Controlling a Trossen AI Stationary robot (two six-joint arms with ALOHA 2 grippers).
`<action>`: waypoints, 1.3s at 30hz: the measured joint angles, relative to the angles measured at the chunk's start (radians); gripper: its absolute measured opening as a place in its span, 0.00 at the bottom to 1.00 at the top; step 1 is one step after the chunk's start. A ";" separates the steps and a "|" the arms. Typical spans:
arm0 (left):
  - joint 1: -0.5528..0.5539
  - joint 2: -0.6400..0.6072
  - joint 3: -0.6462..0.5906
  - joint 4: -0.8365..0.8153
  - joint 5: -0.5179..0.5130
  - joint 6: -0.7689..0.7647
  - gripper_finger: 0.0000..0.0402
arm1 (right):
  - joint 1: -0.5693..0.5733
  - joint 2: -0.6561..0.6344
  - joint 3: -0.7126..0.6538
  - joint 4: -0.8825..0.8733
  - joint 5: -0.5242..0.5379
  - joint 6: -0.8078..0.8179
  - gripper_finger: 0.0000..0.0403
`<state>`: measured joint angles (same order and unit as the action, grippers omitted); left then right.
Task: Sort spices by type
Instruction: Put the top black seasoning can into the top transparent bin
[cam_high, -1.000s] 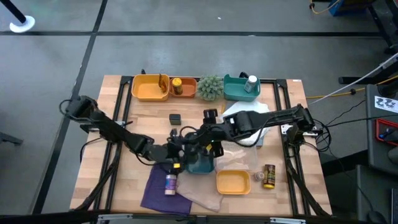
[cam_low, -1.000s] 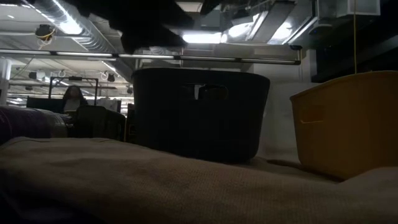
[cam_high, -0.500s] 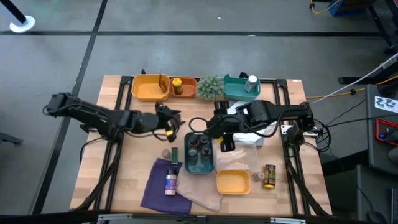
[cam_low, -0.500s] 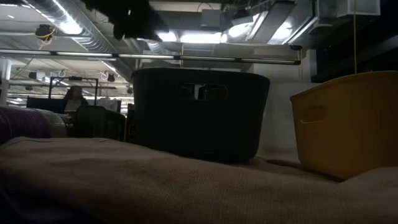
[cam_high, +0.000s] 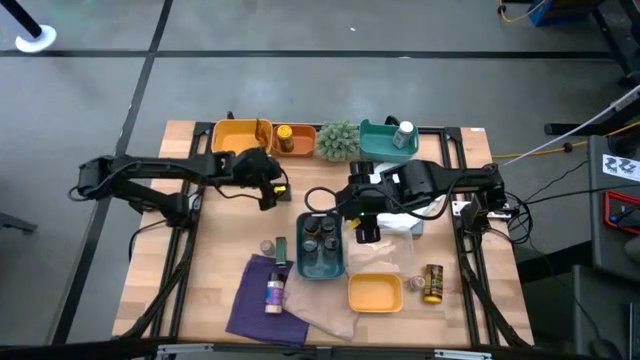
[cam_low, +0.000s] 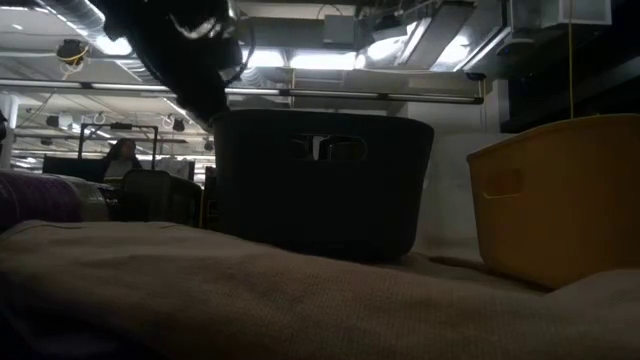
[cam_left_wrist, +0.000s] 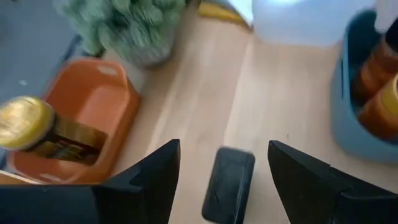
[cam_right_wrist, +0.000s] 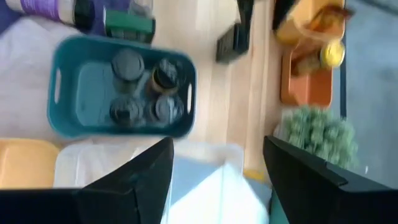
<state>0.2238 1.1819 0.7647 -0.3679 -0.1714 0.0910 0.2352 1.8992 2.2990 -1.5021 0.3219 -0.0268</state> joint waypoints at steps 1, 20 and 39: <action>0.014 0.008 0.000 -0.012 0.026 0.007 0.56 | 0.000 0.000 0.000 -0.022 0.000 0.020 0.62; 0.112 0.258 0.000 -0.016 0.110 0.129 0.56 | 0.001 -0.154 -0.010 -0.070 0.000 0.151 0.62; 0.110 0.312 -0.001 -0.010 0.110 0.049 0.26 | 0.001 -0.469 -0.600 -0.021 0.132 0.418 0.62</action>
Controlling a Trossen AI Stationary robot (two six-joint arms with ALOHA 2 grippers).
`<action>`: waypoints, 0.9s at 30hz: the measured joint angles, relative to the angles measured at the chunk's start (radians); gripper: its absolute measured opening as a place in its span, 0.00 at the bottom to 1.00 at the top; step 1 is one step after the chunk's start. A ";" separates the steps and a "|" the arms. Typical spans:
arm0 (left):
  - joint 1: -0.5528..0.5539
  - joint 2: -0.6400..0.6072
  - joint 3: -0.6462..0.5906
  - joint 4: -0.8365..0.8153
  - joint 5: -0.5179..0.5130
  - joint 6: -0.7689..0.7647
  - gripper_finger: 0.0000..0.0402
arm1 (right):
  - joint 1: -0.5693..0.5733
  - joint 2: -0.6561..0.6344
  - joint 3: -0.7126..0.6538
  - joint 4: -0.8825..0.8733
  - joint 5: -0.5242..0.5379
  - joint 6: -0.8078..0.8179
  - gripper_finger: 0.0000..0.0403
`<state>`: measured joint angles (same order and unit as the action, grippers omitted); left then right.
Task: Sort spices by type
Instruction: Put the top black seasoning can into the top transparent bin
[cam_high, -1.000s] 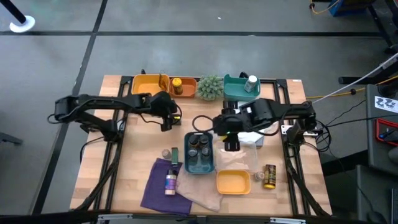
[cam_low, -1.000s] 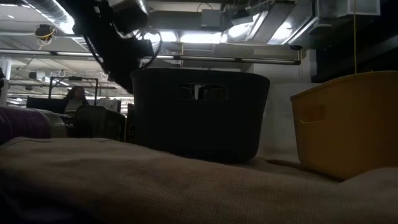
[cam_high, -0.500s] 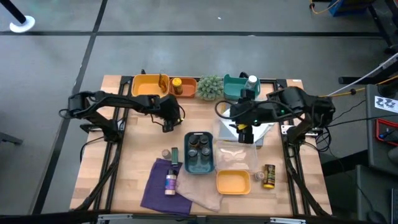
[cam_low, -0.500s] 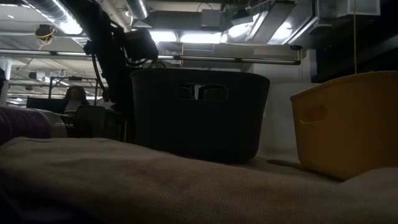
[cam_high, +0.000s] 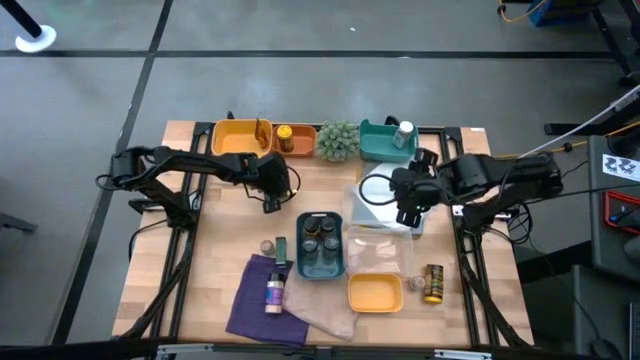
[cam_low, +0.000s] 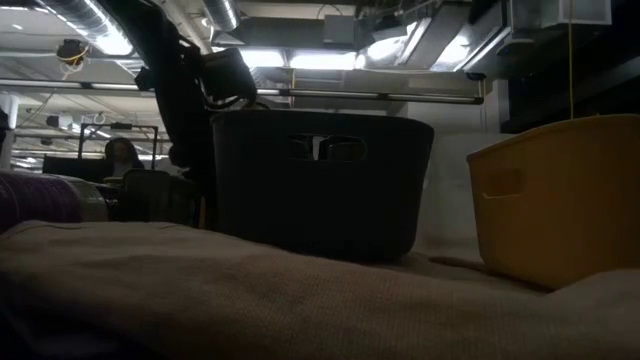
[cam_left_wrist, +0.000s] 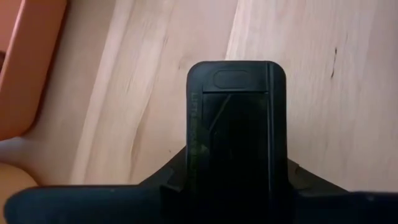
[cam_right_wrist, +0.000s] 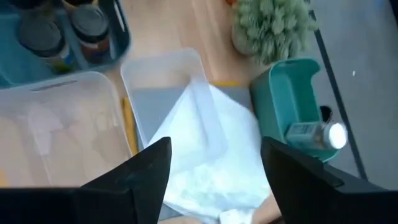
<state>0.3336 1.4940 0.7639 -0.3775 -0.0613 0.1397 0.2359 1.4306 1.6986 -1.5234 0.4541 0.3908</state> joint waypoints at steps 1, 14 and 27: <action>0.000 0.000 0.002 -0.003 0.000 -0.007 0.26 | 0.000 -0.023 -0.049 0.025 -0.001 0.013 0.62; -0.013 -0.002 0.265 -0.096 0.058 -0.009 0.26 | 0.000 -0.251 -0.579 0.373 -0.038 0.115 0.62; -0.119 0.031 0.401 0.228 0.059 -0.049 0.26 | -0.001 -0.371 -0.850 0.624 -0.054 0.113 0.62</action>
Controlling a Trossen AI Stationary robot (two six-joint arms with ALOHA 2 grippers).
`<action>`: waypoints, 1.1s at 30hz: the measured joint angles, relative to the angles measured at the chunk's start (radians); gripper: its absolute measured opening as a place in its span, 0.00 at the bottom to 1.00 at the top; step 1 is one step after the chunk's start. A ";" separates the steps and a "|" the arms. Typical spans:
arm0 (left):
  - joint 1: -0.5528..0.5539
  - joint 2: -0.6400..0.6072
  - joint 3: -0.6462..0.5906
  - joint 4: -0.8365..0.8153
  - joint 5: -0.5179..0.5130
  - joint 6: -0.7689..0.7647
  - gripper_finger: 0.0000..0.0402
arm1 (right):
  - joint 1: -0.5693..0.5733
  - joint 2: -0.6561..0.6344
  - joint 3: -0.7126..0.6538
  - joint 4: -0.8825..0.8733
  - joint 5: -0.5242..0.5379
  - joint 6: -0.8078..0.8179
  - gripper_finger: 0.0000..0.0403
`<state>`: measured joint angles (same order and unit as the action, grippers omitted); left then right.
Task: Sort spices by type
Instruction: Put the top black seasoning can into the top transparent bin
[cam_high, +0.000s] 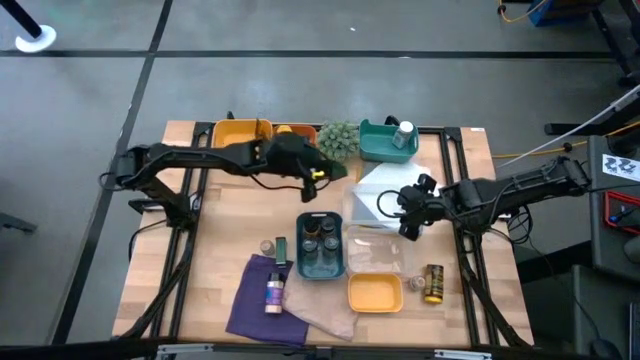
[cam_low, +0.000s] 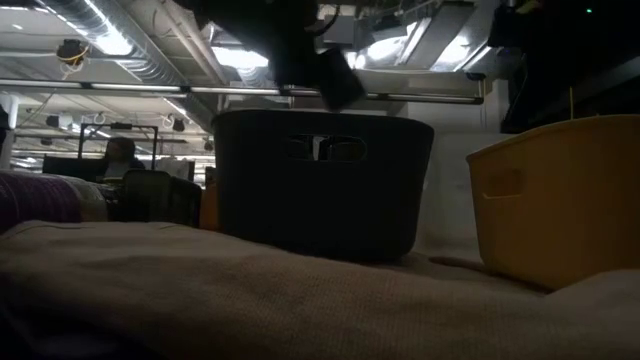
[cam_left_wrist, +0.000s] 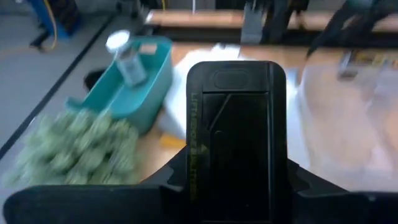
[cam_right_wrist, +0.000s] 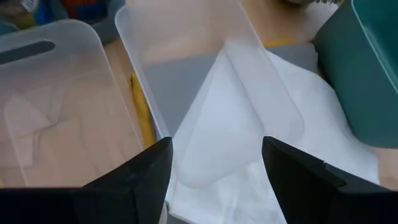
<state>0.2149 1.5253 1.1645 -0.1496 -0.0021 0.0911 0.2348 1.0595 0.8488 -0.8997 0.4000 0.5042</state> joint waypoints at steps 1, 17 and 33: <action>-0.008 0.012 0.000 0.040 0.000 -0.007 0.26 | 0.000 0.000 -0.001 0.009 0.001 0.000 0.62; -0.065 0.413 0.309 -0.021 0.048 -0.022 0.27 | 0.000 -0.001 0.007 0.052 -0.020 -0.093 0.62; -0.056 0.534 0.388 -0.126 0.042 -0.004 0.27 | 0.000 -0.002 0.122 0.021 -0.193 -0.090 0.62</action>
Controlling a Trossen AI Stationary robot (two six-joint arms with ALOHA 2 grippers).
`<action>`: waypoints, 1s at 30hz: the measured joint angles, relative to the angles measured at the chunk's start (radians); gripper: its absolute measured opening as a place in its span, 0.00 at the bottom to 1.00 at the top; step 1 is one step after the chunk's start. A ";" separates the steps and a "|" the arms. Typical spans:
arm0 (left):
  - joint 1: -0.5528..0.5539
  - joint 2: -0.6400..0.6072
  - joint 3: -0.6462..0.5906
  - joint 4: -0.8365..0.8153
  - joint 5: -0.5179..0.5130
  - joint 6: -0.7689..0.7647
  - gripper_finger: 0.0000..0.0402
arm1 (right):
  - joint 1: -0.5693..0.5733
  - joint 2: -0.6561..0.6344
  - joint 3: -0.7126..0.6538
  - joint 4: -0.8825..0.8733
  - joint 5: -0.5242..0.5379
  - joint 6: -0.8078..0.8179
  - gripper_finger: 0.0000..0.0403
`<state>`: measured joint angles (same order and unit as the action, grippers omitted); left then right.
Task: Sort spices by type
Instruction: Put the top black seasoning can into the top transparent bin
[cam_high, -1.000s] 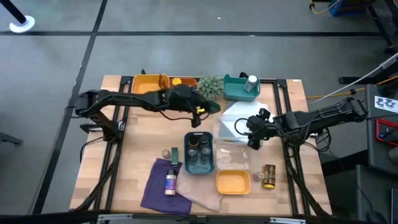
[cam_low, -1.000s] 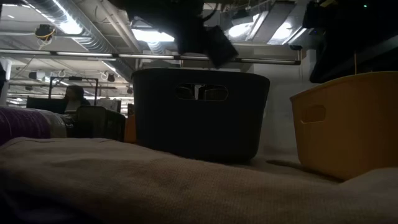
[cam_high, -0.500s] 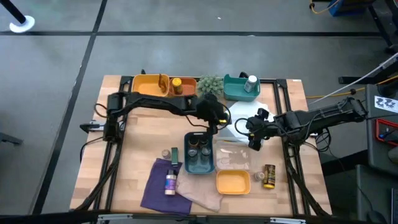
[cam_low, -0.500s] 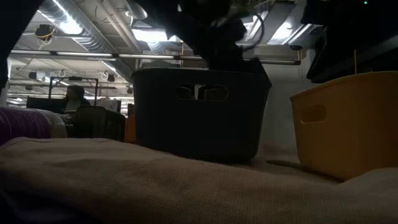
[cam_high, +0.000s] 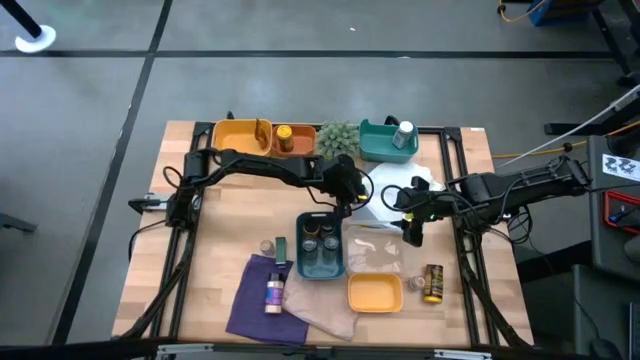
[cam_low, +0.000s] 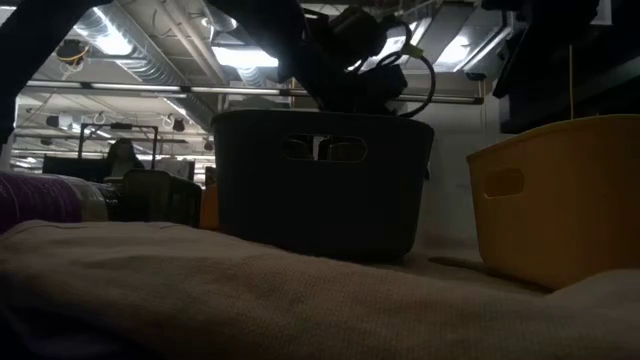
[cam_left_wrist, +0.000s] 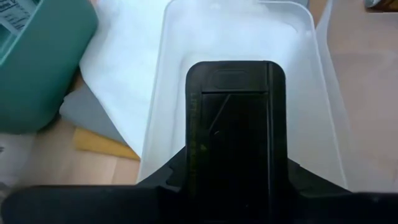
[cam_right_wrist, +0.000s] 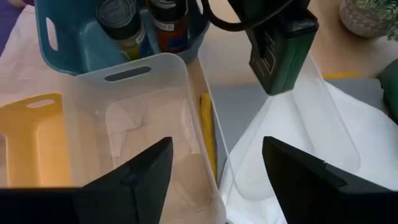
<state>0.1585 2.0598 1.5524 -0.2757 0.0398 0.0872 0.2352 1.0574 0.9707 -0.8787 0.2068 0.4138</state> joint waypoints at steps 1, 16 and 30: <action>0.000 0.000 0.000 -0.002 -0.001 0.000 0.27 | 0.000 0.000 0.000 0.000 0.000 0.000 0.62; -0.002 0.053 -0.002 0.022 -0.010 -0.013 0.27 | 0.000 0.001 0.001 -0.003 0.000 0.000 0.62; -0.001 0.067 -0.002 0.028 -0.012 0.018 0.31 | 0.000 0.001 0.001 -0.004 0.001 0.000 0.62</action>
<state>0.1577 2.1265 1.5509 -0.2479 0.0280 0.1047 0.2352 1.0580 0.9714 -0.8825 0.2073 0.4137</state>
